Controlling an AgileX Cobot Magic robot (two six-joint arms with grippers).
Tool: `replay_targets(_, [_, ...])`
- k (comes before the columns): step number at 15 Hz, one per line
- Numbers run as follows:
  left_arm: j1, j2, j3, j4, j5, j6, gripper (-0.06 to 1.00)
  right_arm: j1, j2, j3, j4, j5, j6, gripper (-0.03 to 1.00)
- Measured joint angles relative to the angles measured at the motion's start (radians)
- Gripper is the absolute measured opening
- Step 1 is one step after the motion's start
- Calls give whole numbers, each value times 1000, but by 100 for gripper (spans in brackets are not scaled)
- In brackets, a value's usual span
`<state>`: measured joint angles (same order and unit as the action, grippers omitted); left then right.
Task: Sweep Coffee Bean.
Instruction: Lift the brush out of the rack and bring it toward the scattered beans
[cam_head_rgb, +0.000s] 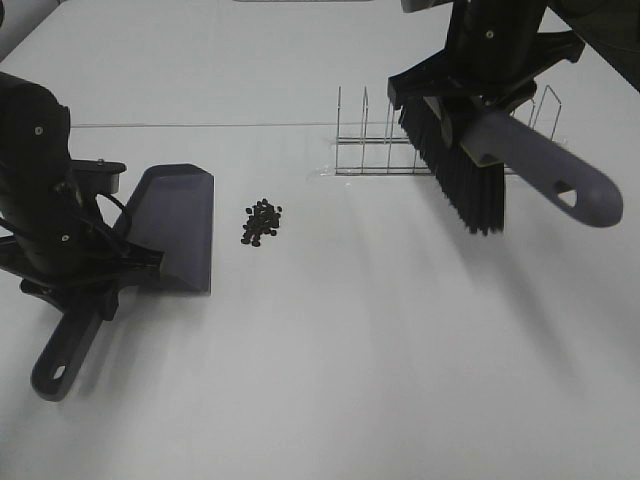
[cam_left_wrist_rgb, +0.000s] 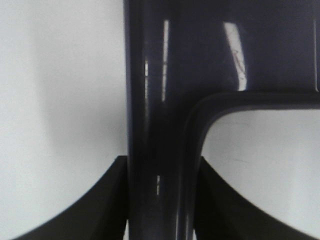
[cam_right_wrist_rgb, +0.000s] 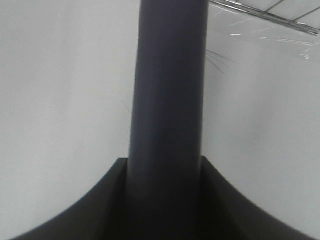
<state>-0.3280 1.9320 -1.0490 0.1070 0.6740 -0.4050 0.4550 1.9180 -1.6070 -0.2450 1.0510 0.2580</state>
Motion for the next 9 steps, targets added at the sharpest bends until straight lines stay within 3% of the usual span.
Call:
replay_targets(5, [-30,76,-11,6,-20,-7,35,1,5,118,15,-175,44,38])
replay_targets(9, [-61,76,-13,6,-21,-16,35,1,97,124,15,-198,7,38])
